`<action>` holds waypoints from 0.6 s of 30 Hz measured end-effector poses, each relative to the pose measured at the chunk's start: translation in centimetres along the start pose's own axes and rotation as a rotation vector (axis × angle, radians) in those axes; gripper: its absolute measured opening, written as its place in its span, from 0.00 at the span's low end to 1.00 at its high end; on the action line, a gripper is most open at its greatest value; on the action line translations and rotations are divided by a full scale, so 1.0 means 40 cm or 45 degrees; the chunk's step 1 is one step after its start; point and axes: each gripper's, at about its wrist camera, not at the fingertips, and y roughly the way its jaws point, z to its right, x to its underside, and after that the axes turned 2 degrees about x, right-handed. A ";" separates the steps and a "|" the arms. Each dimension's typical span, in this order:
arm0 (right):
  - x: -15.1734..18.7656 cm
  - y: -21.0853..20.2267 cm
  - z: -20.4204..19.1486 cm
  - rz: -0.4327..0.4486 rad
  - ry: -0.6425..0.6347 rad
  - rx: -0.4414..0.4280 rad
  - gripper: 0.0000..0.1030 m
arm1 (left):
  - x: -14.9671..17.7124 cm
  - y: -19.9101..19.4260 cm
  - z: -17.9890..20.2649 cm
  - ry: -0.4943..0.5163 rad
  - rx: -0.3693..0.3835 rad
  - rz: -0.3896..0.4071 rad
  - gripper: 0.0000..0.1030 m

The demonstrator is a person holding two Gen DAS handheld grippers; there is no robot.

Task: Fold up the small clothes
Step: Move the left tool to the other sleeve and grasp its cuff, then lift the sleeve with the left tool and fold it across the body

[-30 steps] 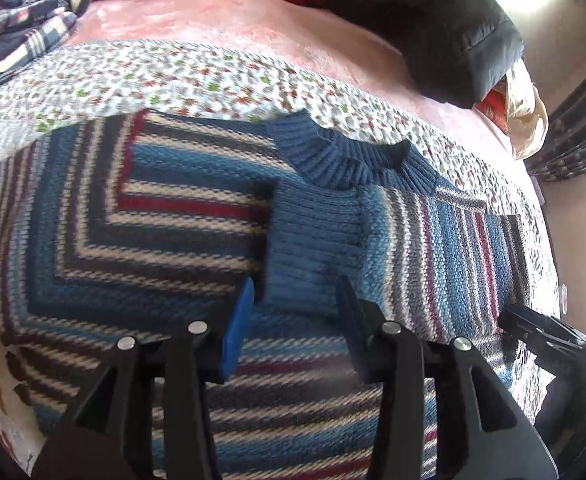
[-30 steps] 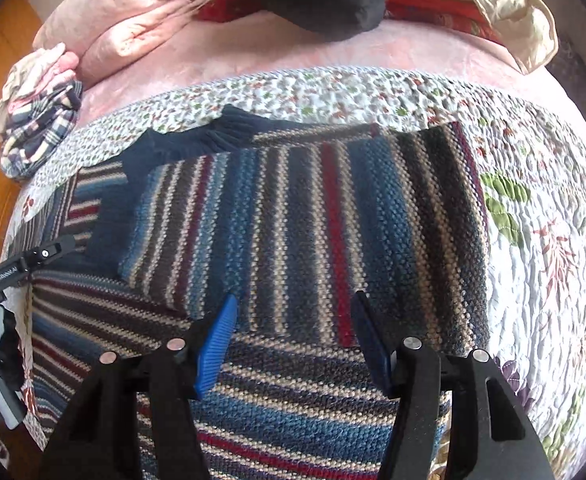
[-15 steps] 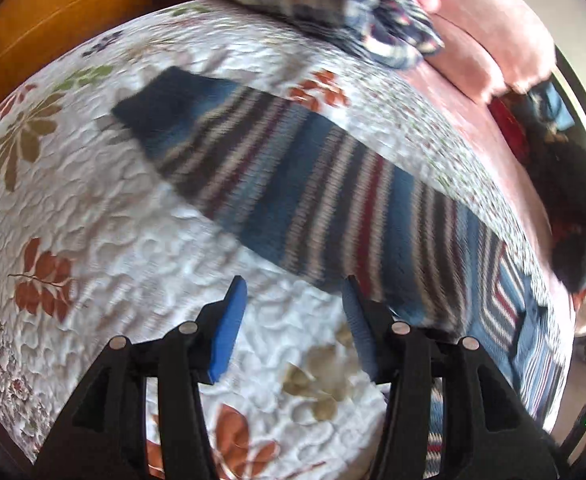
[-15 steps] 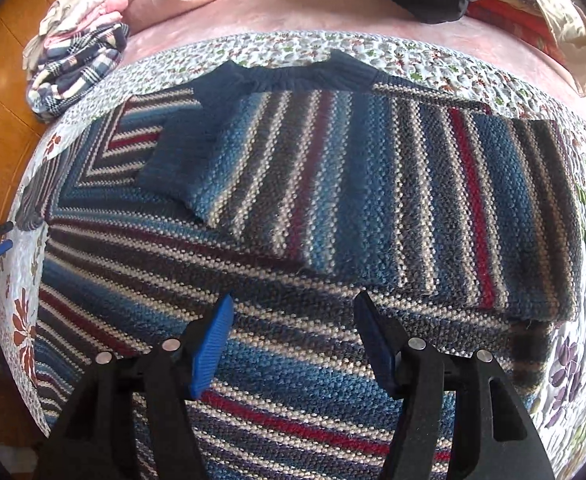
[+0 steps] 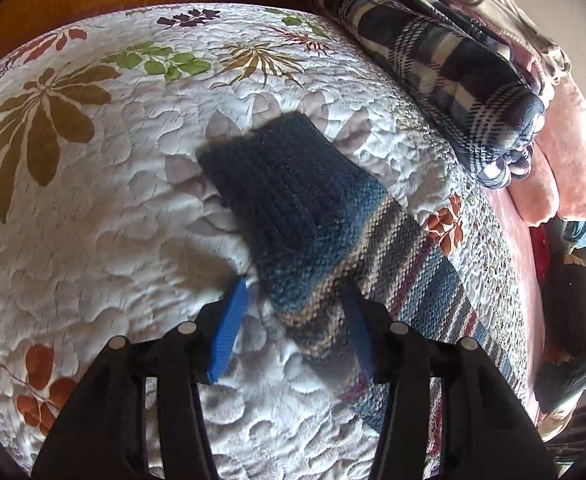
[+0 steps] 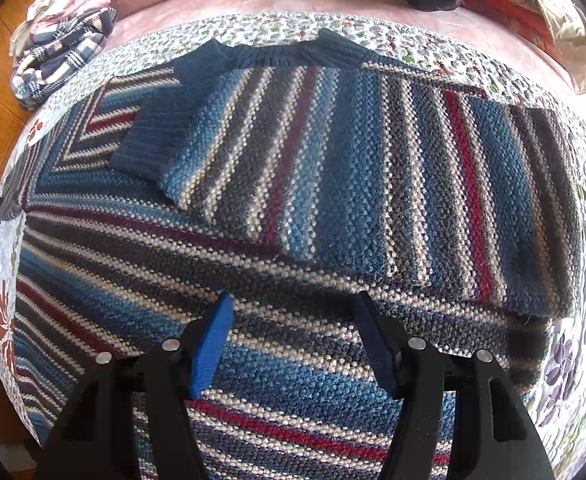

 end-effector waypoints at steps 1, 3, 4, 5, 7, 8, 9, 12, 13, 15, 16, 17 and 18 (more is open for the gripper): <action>0.000 0.003 -0.002 -0.001 -0.003 0.007 0.62 | -0.005 0.004 0.003 0.003 -0.005 0.002 0.47; -0.001 0.008 -0.006 -0.004 -0.009 0.015 0.63 | -0.014 0.013 0.008 0.002 -0.016 0.001 0.47; -0.002 0.009 -0.009 -0.004 -0.010 0.019 0.63 | -0.018 0.015 0.011 0.004 -0.020 0.002 0.45; -0.002 0.010 -0.009 -0.004 -0.011 0.020 0.63 | -0.022 0.017 0.014 0.009 -0.032 0.004 0.40; -0.002 0.012 -0.009 -0.006 -0.010 0.021 0.63 | -0.027 0.021 0.020 0.027 -0.071 0.005 0.27; -0.001 0.012 -0.008 -0.006 -0.011 0.020 0.63 | -0.030 0.023 0.021 0.030 -0.085 0.006 0.21; -0.002 0.012 -0.009 -0.005 -0.010 0.020 0.63 | -0.031 0.022 0.023 0.030 -0.090 0.009 0.18; -0.002 0.014 -0.009 -0.005 -0.005 0.016 0.62 | -0.029 0.008 0.037 0.048 -0.107 0.039 0.09; -0.002 0.012 -0.009 -0.005 -0.003 0.015 0.62 | -0.026 -0.004 0.048 0.065 -0.104 0.061 0.08; 0.002 0.010 -0.007 -0.004 0.001 0.010 0.62 | -0.017 -0.028 0.078 0.118 -0.091 0.101 0.07; 0.005 0.006 -0.001 -0.003 0.004 0.006 0.62 | -0.011 -0.041 0.094 0.144 -0.077 0.118 0.07; 0.006 0.004 0.001 -0.002 0.007 0.003 0.62 | -0.005 -0.054 0.111 0.170 -0.061 0.134 0.07; 0.007 0.001 0.005 -0.001 0.010 0.000 0.61 | 0.002 -0.068 0.129 0.198 -0.046 0.148 0.07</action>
